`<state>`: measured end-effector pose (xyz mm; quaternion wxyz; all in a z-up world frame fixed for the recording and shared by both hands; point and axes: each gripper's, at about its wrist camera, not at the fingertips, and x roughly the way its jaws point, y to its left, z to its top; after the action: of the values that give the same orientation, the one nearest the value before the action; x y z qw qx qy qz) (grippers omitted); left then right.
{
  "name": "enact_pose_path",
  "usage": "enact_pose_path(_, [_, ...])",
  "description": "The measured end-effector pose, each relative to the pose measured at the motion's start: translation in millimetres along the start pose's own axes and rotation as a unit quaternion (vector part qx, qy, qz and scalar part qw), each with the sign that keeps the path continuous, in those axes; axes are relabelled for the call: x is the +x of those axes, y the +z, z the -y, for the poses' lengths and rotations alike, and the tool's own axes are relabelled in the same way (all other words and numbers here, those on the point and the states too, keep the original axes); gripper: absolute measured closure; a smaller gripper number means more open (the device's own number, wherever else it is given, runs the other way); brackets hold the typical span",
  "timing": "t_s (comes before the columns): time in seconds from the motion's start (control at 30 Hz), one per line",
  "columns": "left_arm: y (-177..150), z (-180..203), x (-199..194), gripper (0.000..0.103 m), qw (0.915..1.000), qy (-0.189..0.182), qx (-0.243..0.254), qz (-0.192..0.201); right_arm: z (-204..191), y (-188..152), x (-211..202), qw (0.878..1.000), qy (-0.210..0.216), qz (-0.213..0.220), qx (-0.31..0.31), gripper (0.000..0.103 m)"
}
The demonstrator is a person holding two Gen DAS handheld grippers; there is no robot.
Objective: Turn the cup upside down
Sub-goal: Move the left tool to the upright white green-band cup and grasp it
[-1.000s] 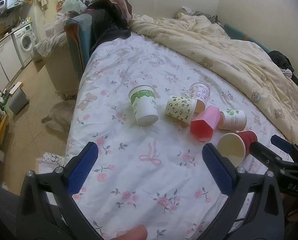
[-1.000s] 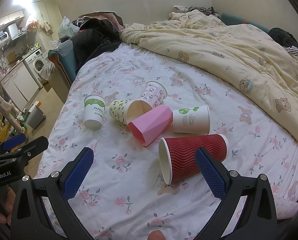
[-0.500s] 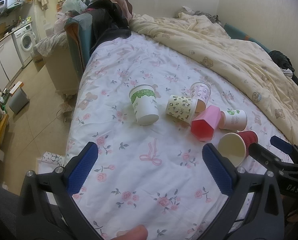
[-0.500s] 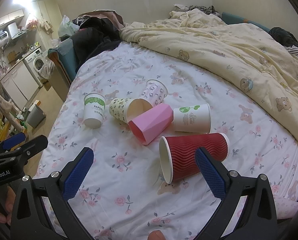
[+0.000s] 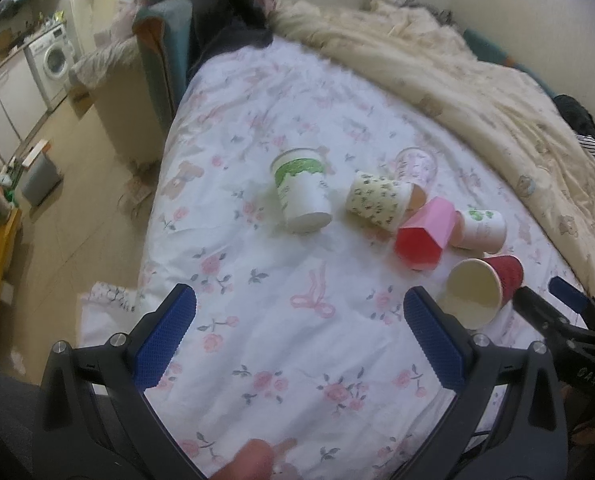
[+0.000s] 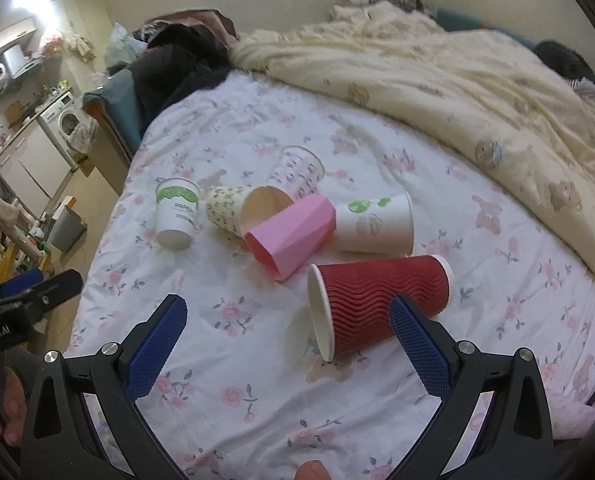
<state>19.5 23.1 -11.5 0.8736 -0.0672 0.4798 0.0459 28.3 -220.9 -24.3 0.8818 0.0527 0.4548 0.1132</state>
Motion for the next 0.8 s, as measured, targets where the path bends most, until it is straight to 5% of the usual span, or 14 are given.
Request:
enact_pose_path(0.13, [22,0,14,0.001,0.9992,0.032,0.015,-0.016,6,9,7,1.0,-0.009,-0.003,-0.002,0.0])
enact_pose_path(0.5, [76,6,79,0.001,0.995,0.029,0.001,-0.095,20,60,46,0.999,-0.011,-0.023,0.022,0.0])
enact_pose_path(0.8, [93,8,150,0.015,0.9868,0.024,-0.021,-0.159,25,75,73,0.999,-0.007,-0.036,0.037,0.0])
